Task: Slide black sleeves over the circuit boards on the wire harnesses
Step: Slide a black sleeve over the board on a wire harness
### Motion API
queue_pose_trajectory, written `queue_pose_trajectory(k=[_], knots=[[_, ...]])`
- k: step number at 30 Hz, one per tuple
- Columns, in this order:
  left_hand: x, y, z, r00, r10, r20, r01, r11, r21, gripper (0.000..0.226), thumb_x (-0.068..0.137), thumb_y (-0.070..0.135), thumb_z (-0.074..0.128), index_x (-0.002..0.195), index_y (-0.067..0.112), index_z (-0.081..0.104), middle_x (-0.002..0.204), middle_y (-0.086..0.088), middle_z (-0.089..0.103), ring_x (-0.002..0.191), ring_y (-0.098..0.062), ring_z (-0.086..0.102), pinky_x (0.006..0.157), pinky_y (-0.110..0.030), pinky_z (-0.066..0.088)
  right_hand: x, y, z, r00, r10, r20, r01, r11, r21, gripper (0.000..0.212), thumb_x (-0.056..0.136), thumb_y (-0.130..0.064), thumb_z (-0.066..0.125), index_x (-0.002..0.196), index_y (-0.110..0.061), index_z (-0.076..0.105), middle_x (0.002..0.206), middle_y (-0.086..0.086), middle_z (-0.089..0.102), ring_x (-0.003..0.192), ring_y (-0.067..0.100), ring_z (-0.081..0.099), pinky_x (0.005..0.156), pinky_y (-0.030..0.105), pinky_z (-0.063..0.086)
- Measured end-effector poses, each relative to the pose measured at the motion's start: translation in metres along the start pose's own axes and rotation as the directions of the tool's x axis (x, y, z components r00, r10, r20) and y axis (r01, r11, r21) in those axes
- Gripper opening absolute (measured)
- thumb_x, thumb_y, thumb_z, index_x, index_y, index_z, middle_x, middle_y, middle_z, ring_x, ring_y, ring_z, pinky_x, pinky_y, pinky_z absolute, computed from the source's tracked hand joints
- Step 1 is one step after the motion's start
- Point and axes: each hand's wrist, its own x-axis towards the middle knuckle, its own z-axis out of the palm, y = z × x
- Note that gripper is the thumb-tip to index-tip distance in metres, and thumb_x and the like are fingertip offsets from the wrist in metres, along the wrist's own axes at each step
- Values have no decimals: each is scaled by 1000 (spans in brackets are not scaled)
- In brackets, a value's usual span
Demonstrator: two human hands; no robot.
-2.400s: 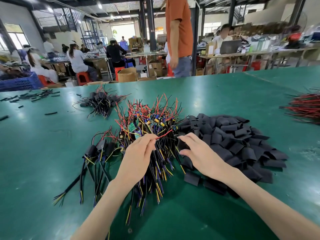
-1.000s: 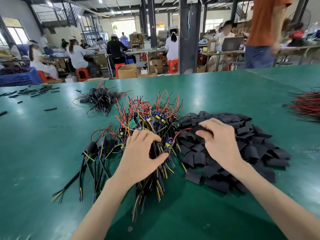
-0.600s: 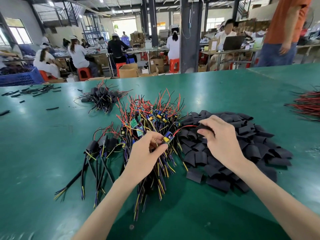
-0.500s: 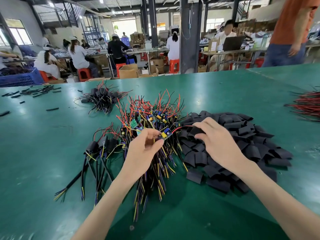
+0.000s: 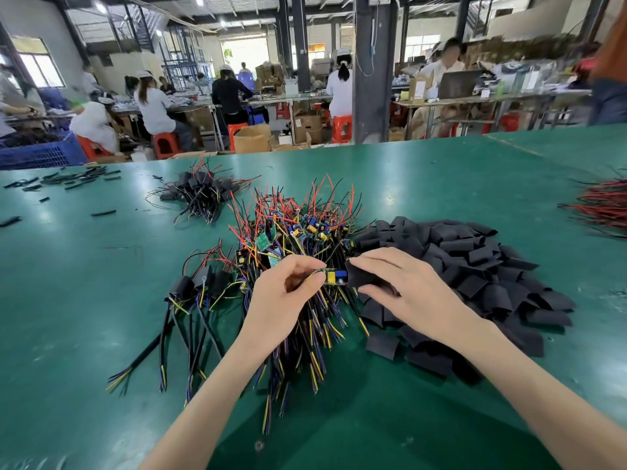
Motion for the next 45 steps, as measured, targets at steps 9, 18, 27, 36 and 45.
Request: queue_pose_trajectory(k=[9,18,27,36,45], knots=[[3,-6,-2,999,14,41,-14,1000,-3,19,87,9,65,89,28,69,78,11,68,64,1,52,59,-12,39,-1,-2,-1,998,65,-22,-60,981,183,37,79,-13,74,115,-10,66,114,0,63,100,14,61,89,30,46],[1,-6,0,999,-20,36,20,1000,6,17,86,10,67,88,26,70,78,11,69,67,1,57,63,-10,42,0,-9,0,999,36,-11,-34,988,150,37,77,-8,76,113,-6,67,113,4,64,101,20,61,88,31,46],[0,-5,3,999,-15,34,16,999,-31,23,81,8,71,93,25,61,71,10,67,68,-7,60,66,-15,45,1,-15,0,998,61,3,-60,967,248,35,77,-10,76,111,-8,68,111,-1,66,99,10,60,89,16,43],[0,-5,3,1000,1,26,0,1000,-28,21,80,5,72,89,22,62,69,12,67,66,-7,60,65,-18,47,1,-17,4,1000,-28,13,26,996,86,38,78,-11,76,114,-6,66,112,3,65,99,20,62,91,26,43],[0,-5,3,999,-9,40,9,1000,-2,22,81,7,72,90,23,61,67,12,66,63,-4,58,64,-17,44,-1,-17,6,999,-32,-25,35,992,120,38,76,-10,77,112,-6,67,111,3,66,99,19,62,90,29,46]])
